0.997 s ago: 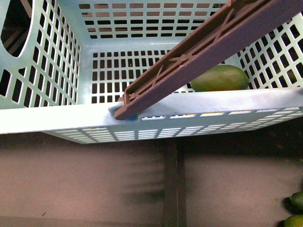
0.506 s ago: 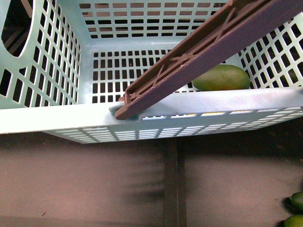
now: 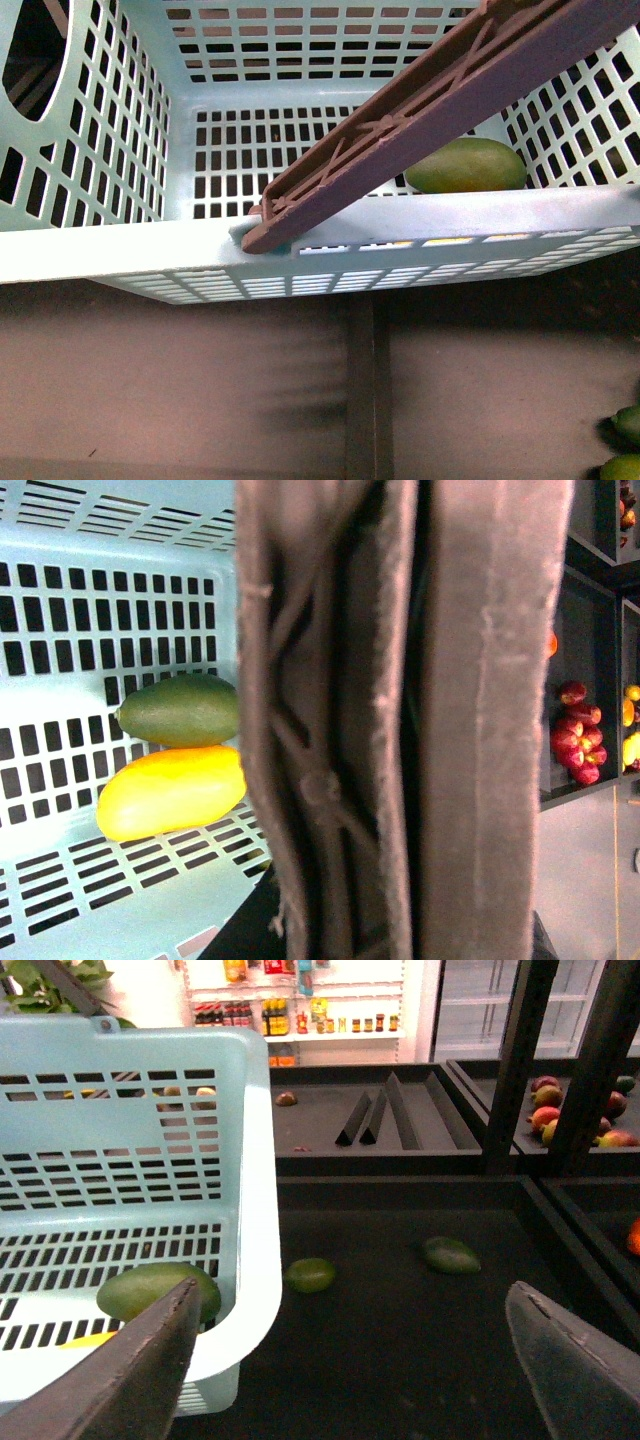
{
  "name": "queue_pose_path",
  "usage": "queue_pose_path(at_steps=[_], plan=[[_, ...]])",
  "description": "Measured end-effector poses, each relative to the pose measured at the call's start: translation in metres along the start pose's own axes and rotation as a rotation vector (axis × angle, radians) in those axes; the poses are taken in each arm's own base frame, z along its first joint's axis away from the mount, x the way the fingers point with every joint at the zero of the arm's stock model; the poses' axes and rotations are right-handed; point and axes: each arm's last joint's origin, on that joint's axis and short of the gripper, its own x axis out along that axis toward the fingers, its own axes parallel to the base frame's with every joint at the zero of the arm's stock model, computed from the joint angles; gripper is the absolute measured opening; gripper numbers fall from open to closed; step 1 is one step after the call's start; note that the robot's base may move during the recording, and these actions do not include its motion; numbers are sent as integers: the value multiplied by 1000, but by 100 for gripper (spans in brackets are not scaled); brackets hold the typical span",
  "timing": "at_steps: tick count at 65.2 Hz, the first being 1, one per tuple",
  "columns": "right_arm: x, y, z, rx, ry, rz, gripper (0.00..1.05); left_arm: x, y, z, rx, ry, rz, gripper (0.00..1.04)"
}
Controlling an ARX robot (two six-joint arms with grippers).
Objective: Pick mango and avocado into basket
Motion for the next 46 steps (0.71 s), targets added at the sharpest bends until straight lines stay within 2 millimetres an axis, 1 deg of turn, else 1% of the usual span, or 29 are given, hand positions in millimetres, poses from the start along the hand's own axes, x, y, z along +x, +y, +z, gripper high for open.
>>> queue_pose_path(at_steps=[1, 4, 16, 17, 20, 23, 26, 29, 34, 41, 46], plan=[[0, 0, 0, 0, 0, 0, 97, 0, 0, 0, 0, 0, 0, 14], [0, 0, 0, 0, 0, 0, 96, 0, 0, 0, 0, 0, 0, 14], [0, 0, 0, 0, 0, 0, 96, 0, 0, 0, 0, -6, 5, 14], [0, 0, 0, 0, 0, 0, 96, 0, 0, 0, -8, -22, 14, 14], [0, 0, 0, 0, 0, -1, 96, 4, -2, -2, -40, -139, 64, 14], [0, 0, 0, 0, 0, 0, 96, 9, -1, -4, -143, -281, 120, 14], [0, 0, 0, 0, 0, 3, 96, 11, 1, -6, -214, -383, 177, 14], [0, 0, 0, 0, 0, 2, 96, 12, 6, -6, -267, -461, 220, 14], [0, 0, 0, 0, 0, -1, 96, 12, 16, 1, -323, -515, 235, 14], [0, 0, 0, 0, 0, -1, 96, 15, 31, 7, -370, -532, 244, 14], [0, 0, 0, 0, 0, 0, 96, 22, 45, 11, -414, -526, 241, 14]])
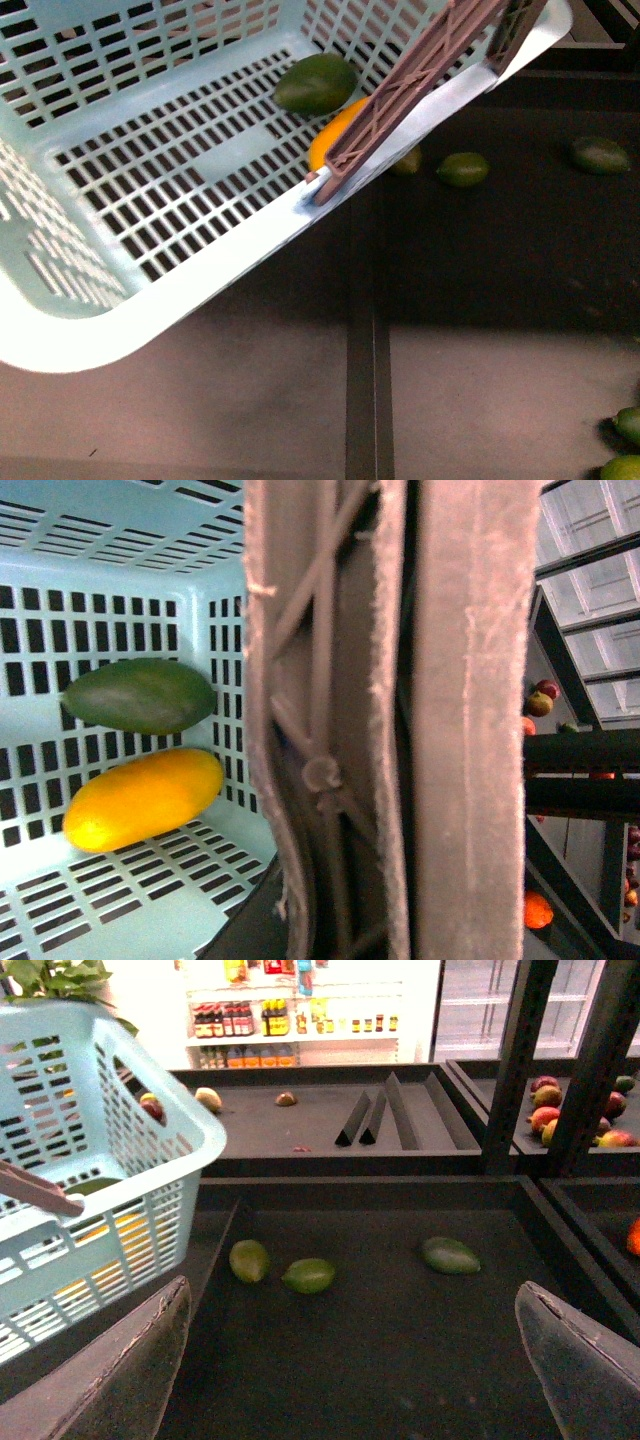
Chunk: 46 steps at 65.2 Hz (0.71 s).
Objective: Pick mango and avocado into basket
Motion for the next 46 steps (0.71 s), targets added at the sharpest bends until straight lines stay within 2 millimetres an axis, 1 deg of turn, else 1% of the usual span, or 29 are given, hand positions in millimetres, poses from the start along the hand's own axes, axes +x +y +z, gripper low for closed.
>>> queue_pose_path(at_steps=[5, 17, 21, 30, 37, 46], plan=[[0, 0, 0, 0, 0, 0, 96, 13, 9, 2, -35, 8, 15, 14], [0, 0, 0, 0, 0, -1, 96, 62, 43, 8, -166, 41, 110, 14], [0, 0, 0, 0, 0, -1, 96, 80, 57, 13, -221, 38, 158, 14], [0, 0, 0, 0, 0, -1, 96, 116, 77, 30, -289, -6, 234, 14], [0, 0, 0, 0, 0, -1, 96, 136, 90, 41, -319, -27, 290, 14], [0, 0, 0, 0, 0, 0, 96, 151, 106, 49, -390, -40, 366, 14]])
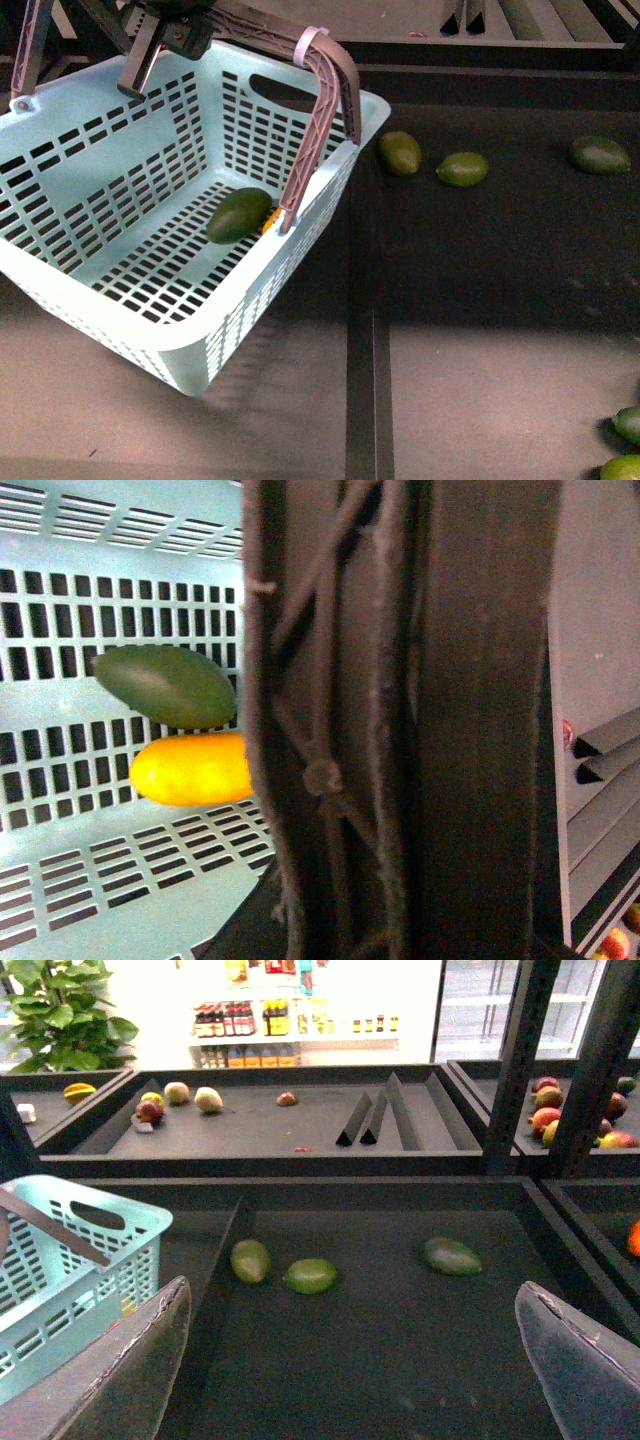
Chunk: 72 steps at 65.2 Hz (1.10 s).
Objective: Pick mango and avocado into basket
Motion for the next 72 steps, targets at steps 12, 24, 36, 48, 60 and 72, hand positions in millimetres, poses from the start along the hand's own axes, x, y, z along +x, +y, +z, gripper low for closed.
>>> queue_pose_path(at_steps=[12, 24, 36, 48, 60, 72], plan=[[0, 0, 0, 0, 0, 0, 96, 5, 3, 5, -58, -3, 10, 14], [0, 0, 0, 0, 0, 0, 96, 8, 7, 10, -73, -4, 2, 14], [0, 0, 0, 0, 0, 0, 96, 6, 19, 10, -86, -2, 11, 14], [0, 0, 0, 0, 0, 0, 96, -1, 34, 9, -106, 9, 16, 24], [0, 0, 0, 0, 0, 0, 96, -25, 32, 15, -140, -6, -9, 61], [0, 0, 0, 0, 0, 0, 96, -60, 43, 27, -162, -89, 39, 97]])
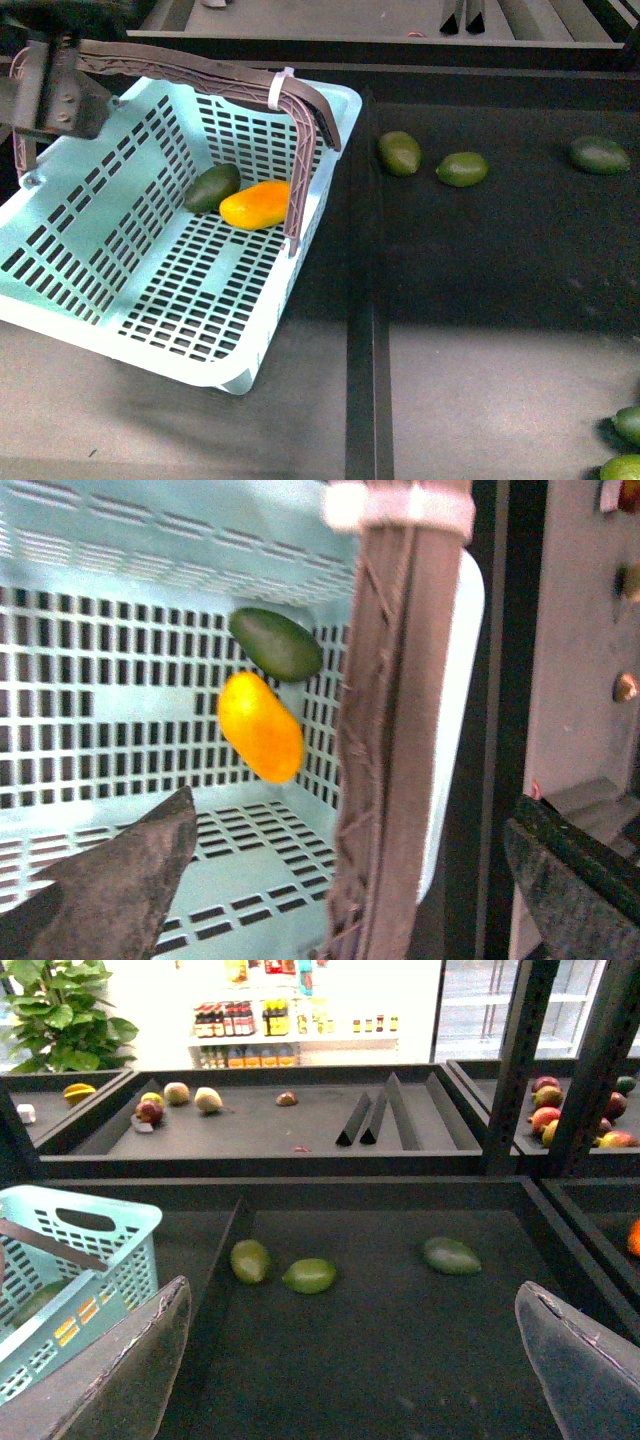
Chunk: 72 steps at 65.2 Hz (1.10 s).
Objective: Pick mango and avocado into basket
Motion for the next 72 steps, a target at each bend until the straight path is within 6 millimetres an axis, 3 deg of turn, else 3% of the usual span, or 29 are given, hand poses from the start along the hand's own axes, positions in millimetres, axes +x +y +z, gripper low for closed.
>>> queue_pose_path(at_steps=[12, 17, 21, 24, 30, 41, 60, 72], plan=[[0, 0, 0, 0, 0, 0, 96, -42, 40, 27, -17, -55, 86, 96], [0, 0, 0, 0, 0, 0, 96, -45, 66, 35, 266, 9, -244, 80], [0, 0, 0, 0, 0, 0, 96, -58, 91, 43, 538, -106, -486, 68], [0, 0, 0, 0, 0, 0, 96, -78, 94, 52, 762, -310, -696, 57], [0, 0, 0, 0, -1, 0, 96, -100, 107, 64, 1028, -555, -770, 37], [0, 0, 0, 0, -1, 0, 96, -101, 144, 69, 1205, -593, -706, 3], [0, 0, 0, 0, -1, 0, 96, -115, 183, 85, 1229, -614, -696, 2], [0, 0, 0, 0, -1, 0, 96, -116, 202, 82, 1231, -613, -697, 2]])
